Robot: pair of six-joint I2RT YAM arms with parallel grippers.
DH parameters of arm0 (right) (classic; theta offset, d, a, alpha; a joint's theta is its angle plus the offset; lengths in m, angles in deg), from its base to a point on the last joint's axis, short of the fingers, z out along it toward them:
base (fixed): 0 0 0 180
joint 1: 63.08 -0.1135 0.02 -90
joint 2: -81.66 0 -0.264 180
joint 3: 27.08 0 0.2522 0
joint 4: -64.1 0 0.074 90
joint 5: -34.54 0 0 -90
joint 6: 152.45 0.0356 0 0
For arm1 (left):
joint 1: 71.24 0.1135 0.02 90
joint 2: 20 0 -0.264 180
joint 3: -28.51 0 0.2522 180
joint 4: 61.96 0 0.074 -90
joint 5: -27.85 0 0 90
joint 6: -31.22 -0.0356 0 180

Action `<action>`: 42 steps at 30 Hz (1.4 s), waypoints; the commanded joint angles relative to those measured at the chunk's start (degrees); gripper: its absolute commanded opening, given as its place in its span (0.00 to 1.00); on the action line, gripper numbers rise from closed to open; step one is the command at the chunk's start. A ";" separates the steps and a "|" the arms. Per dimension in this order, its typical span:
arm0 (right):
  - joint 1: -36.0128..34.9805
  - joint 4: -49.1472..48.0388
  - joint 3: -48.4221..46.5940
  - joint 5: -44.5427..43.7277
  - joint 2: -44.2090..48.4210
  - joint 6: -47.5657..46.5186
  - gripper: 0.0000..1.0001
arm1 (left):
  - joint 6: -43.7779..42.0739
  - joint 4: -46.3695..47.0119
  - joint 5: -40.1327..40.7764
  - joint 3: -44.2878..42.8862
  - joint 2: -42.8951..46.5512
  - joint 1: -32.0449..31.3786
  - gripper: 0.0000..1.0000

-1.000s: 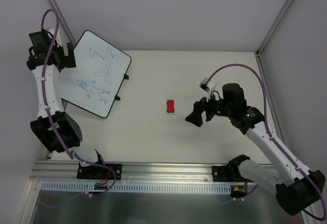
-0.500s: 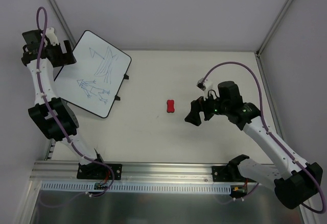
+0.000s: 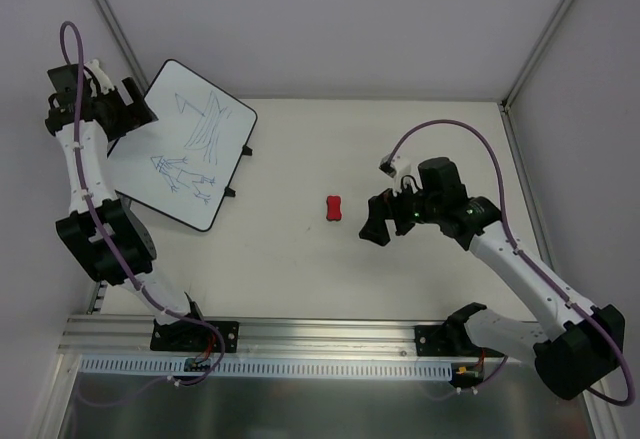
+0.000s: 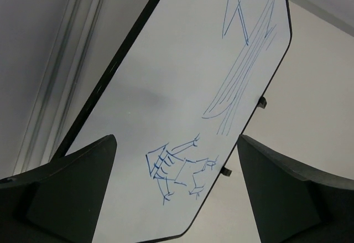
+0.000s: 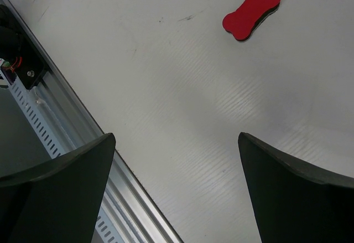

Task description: Erase the whiteboard

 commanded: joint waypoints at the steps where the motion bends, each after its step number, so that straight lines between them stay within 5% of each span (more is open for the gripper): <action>1: -0.39 -0.15 -2.04 0.86 -0.84 -0.92 0.99 | 5.35 3.04 2.13 4.44 6.64 -0.60 0.93; 8: -0.48 -0.24 -1.87 2.62 -1.54 -2.85 0.99 | 14.74 18.85 6.96 30.45 28.05 -0.51 0.94; 16: -0.48 -0.33 -1.78 6.57 -2.87 -5.05 0.99 | 19.94 20.01 10.74 44.53 37.23 0.72 0.94; 24: -0.48 -2.17 -0.81 9.74 -3.04 -5.84 0.99 | 17.05 22.47 8.12 45.60 39.61 1.42 0.96; 32: -1.27 -4.72 -0.55 10.45 -2.52 -5.93 0.99 | 4.83 22.12 0.02 33.74 30.48 1.42 0.97; 42: -1.62 -4.72 -0.55 10.71 -4.00 -6.11 0.99 | 21.34 23.79 18.21 47.00 39.87 3.70 0.97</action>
